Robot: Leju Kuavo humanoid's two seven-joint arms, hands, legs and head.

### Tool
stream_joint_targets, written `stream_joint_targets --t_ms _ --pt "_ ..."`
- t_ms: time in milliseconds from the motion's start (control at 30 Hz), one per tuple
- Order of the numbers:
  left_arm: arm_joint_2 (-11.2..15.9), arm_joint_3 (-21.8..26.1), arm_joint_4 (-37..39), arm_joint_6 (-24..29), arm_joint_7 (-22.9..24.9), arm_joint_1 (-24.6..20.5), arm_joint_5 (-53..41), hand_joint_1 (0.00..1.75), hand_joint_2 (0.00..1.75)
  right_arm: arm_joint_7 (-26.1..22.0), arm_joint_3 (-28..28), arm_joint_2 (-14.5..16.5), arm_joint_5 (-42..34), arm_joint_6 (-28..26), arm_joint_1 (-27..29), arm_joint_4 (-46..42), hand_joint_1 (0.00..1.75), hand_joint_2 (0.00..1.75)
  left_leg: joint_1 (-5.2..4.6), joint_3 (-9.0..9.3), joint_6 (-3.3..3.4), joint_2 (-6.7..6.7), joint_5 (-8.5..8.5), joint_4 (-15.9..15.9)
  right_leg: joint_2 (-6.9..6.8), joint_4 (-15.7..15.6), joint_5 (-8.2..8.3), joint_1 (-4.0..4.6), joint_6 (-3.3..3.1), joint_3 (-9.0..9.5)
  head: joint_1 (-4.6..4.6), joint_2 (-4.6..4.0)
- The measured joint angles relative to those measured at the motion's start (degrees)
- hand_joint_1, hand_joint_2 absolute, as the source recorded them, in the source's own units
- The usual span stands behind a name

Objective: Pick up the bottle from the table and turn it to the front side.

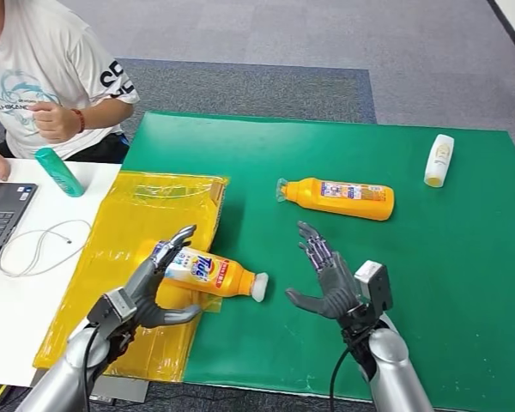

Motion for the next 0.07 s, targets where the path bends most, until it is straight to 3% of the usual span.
stream_joint_targets --t_ms 67 --pt "-1.9 2.1 -1.5 1.2 0.0 1.8 -1.3 0.00 1.75 -0.2 -0.3 0.1 0.1 -0.7 1.2 -2.3 0.00 1.75 0.00 0.00 0.01 0.00 -0.01 0.0 0.00 0.0 -0.03 0.01 0.00 0.00 0.01 0.00"
